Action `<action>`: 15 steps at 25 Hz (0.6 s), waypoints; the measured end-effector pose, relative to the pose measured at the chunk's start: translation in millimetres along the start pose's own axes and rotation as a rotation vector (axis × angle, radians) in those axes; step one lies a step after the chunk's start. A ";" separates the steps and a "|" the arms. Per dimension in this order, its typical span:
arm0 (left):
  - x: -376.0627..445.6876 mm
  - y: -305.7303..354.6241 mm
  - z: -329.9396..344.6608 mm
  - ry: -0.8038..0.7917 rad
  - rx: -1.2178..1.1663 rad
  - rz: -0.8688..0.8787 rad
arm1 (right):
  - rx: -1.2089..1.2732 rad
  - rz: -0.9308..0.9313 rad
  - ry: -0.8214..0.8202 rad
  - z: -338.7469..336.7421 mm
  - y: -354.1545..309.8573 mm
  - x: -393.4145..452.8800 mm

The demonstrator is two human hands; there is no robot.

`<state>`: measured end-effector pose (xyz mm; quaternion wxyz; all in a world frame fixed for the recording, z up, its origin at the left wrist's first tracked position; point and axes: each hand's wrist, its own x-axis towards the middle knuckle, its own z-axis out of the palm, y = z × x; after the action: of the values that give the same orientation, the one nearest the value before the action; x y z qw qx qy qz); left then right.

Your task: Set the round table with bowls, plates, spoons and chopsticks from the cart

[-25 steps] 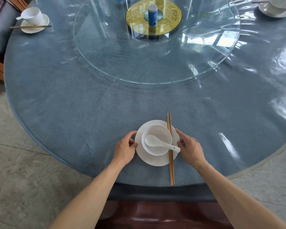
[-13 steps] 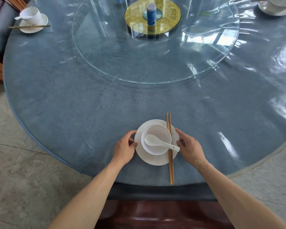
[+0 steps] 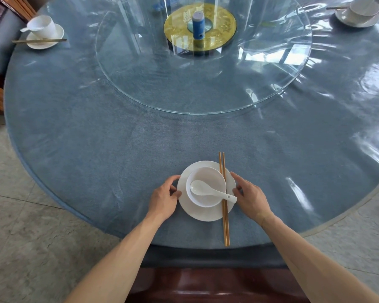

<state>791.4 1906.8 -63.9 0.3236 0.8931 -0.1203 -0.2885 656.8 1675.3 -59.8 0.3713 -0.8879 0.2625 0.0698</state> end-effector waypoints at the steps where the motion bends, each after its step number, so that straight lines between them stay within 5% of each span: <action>1: -0.4 0.3 -0.2 -0.002 -0.002 0.001 | -0.006 0.001 -0.006 -1.0 0.8 0.6; 8: -1.2 1.3 -10.1 -0.051 -0.047 0.013 | -0.139 0.030 -0.067 -14.7 -2.8 5.0; 15: -5.9 8.4 -47.4 -0.006 -0.041 0.119 | -0.149 0.080 0.088 -49.3 -15.5 -8.0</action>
<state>814.4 1926.9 -26.3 0.3580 0.8767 -0.1683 -0.2738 654.5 1653.3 -12.3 0.2894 -0.9040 0.3080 0.0649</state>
